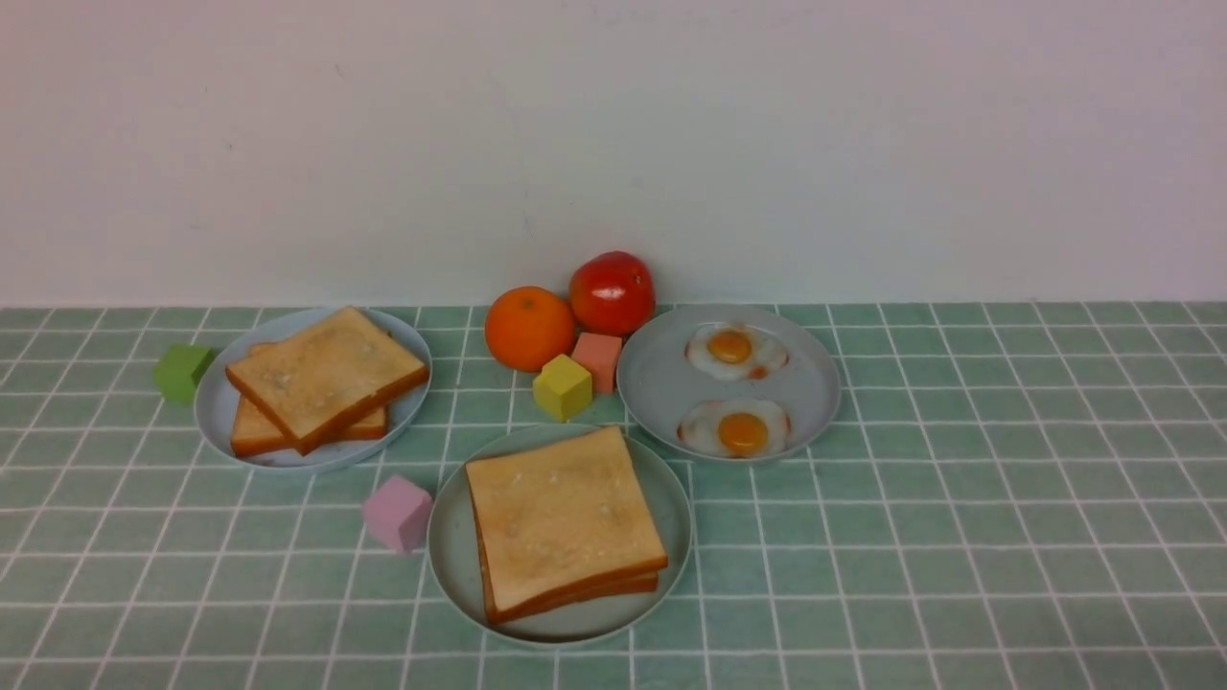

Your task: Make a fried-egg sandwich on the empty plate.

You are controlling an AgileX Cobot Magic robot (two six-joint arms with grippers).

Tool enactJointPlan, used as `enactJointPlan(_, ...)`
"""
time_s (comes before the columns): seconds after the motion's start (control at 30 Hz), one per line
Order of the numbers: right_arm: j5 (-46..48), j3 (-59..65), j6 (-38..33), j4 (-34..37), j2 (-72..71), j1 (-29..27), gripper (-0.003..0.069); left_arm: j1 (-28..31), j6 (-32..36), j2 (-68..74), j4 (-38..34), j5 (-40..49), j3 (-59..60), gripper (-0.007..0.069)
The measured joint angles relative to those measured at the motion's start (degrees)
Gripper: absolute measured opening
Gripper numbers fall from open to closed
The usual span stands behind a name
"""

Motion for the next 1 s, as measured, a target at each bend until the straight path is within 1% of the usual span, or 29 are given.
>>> enactJointPlan(1.0, 0.0, 0.0, 0.0, 0.0, 0.0, 0.0, 0.0029, 0.0, -0.6, 0.0, -0.2, 0.1, 0.0, -0.0013)
